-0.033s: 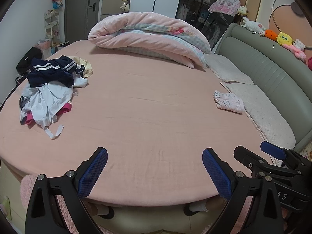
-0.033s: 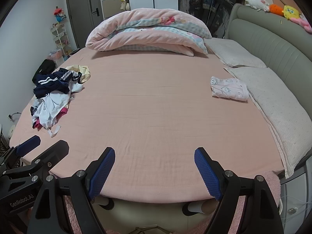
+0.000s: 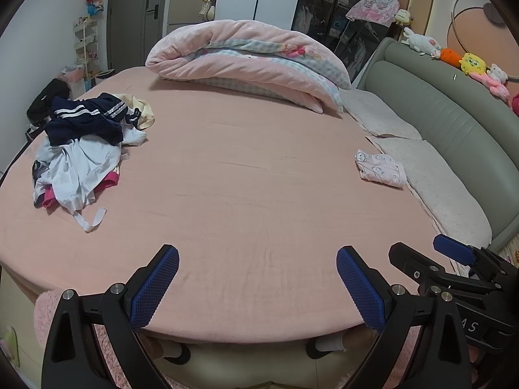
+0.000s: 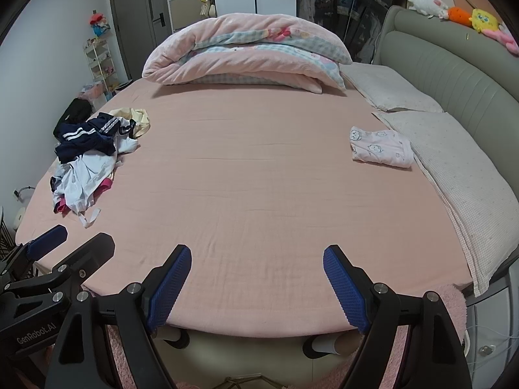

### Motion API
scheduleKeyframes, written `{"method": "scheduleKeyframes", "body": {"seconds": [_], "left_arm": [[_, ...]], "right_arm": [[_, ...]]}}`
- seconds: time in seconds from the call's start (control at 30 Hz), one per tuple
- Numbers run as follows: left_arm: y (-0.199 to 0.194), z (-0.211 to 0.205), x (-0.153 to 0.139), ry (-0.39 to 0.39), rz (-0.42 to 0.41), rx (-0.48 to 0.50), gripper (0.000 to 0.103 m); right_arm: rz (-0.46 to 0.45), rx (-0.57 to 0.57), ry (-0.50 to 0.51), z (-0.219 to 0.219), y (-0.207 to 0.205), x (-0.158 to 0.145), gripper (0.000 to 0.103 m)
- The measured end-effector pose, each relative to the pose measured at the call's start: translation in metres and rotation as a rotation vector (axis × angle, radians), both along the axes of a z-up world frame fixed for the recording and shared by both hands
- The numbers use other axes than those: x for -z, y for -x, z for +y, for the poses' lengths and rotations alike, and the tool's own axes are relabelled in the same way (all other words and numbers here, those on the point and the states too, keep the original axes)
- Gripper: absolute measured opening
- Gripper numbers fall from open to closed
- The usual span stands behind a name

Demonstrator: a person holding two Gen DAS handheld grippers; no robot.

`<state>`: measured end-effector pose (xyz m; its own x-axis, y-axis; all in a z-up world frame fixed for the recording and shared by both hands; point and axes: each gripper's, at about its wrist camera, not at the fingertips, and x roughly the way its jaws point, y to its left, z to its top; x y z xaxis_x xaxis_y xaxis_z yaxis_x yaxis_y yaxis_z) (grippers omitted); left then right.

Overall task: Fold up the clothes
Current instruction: 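Move both grippers toward the clothes pile on the bed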

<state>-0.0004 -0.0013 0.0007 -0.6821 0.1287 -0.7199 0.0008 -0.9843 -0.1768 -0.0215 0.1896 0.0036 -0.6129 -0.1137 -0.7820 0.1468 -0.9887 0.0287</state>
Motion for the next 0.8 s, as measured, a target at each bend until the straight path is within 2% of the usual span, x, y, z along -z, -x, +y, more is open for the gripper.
{"method": "scheduleKeyframes", "body": {"seconds": [0.17, 0.33, 0.47, 0.53, 0.67, 0.73, 0.8], "left_arm": [[0.002, -0.006, -0.003, 0.053, 0.027, 0.011, 0.099], [0.004, -0.014, -0.007, 0.101, 0.053, 0.019, 0.099], [0.011, -0.067, -0.012, -0.023, 0.083, -0.022, 0.099], [0.012, -0.091, -0.013, -0.059, 0.103, -0.055, 0.099], [0.022, -0.137, -0.004, -0.065, 0.078, -0.144, 0.099], [0.034, -0.168, 0.004, -0.104, 0.072, -0.172, 0.099], [0.052, -0.194, 0.012, -0.103, 0.075, -0.214, 0.099]], "right_arm": [[0.025, -0.002, -0.006, -0.001, -0.004, -0.002, 0.083], [-0.013, -0.087, 0.011, -0.016, 0.014, 0.002, 0.083], [0.041, -0.185, 0.022, -0.046, 0.030, -0.008, 0.083], [0.066, -0.236, 0.034, -0.063, 0.042, -0.014, 0.083], [0.124, -0.334, 0.045, -0.107, 0.067, -0.028, 0.083], [0.133, -0.370, 0.047, -0.133, 0.082, -0.030, 0.083], [0.113, -0.409, 0.052, -0.166, 0.103, -0.027, 0.083]]}}
